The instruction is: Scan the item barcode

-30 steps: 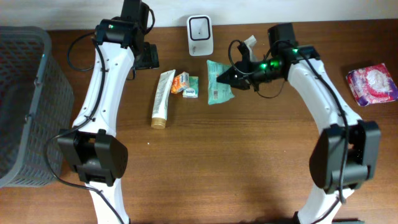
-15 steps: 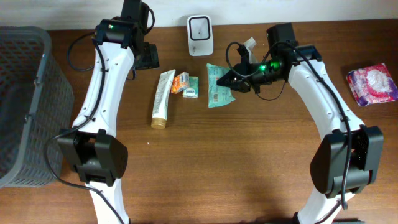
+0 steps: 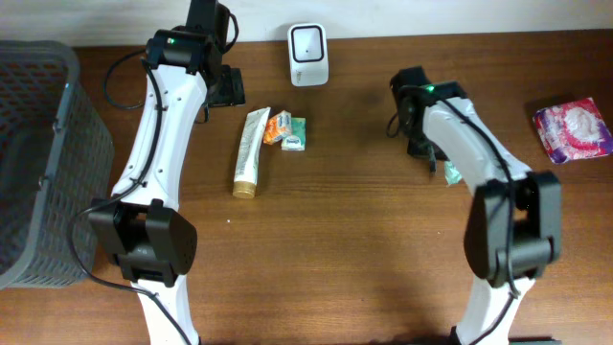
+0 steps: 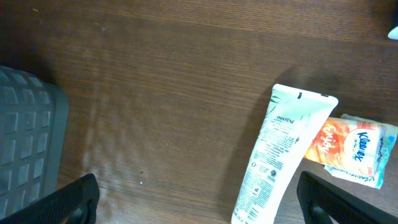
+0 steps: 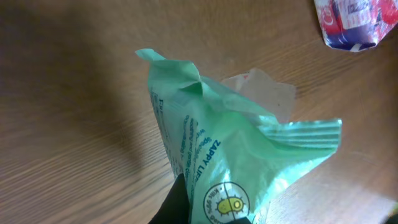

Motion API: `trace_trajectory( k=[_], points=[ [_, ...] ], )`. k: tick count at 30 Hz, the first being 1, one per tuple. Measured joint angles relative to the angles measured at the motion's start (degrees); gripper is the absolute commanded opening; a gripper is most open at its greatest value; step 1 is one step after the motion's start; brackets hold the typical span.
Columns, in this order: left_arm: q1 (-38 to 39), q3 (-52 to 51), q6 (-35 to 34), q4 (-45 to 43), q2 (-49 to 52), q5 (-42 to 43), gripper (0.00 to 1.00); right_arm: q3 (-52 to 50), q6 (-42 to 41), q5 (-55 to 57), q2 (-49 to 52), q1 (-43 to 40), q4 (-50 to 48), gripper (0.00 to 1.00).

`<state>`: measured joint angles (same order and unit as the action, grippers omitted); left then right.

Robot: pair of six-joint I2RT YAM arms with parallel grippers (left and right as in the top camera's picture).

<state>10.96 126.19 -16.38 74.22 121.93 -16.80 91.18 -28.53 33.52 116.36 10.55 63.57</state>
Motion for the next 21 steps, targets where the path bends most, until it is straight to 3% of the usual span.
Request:
trace_trajectory(
  k=[3, 5, 11, 12, 16, 18, 19, 21],
  points=[
    [0.0, 0.0, 0.0, 0.0, 0.0, 0.0, 0.99, -0.8, 0.3, 2.9, 6.8, 0.0, 0.1, 0.18],
    [0.0, 0.0, 0.0, 0.0, 0.0, 0.0, 0.99, -0.8, 1.4, 0.8, 7.5, 0.3, 0.3, 0.51],
    [0.0, 0.0, 0.0, 0.0, 0.0, 0.0, 0.99, 0.3, 3.2, -5.3, 7.6, 12.8, 1.9, 0.60],
    [0.0, 0.0, 0.0, 0.0, 0.0, 0.0, 0.99, 3.5, 4.2, -7.5, 7.7, 15.8, 3.0, 0.69],
    [0.0, 0.0, 0.0, 0.0, 0.0, 0.0, 0.99, 18.0, 5.6, -9.0, 8.3, 14.8, 11.9, 0.70],
    [0.0, 0.0, 0.0, 0.0, 0.0, 0.0, 0.99, 19.3, 9.8, -12.7, 8.3, 6.6, 13.2, 0.69],
    [0.0, 0.0, 0.0, 0.0, 0.0, 0.0, 0.99, 19.3, 13.0, -17.0, 8.3, 2.1, 13.3, 0.62],
    [0.0, 0.0, 0.0, 0.0, 0.0, 0.0, 0.99, 18.0, 18.2, -26.7, 8.3, -5.9, 13.1, 0.59]
  ],
)
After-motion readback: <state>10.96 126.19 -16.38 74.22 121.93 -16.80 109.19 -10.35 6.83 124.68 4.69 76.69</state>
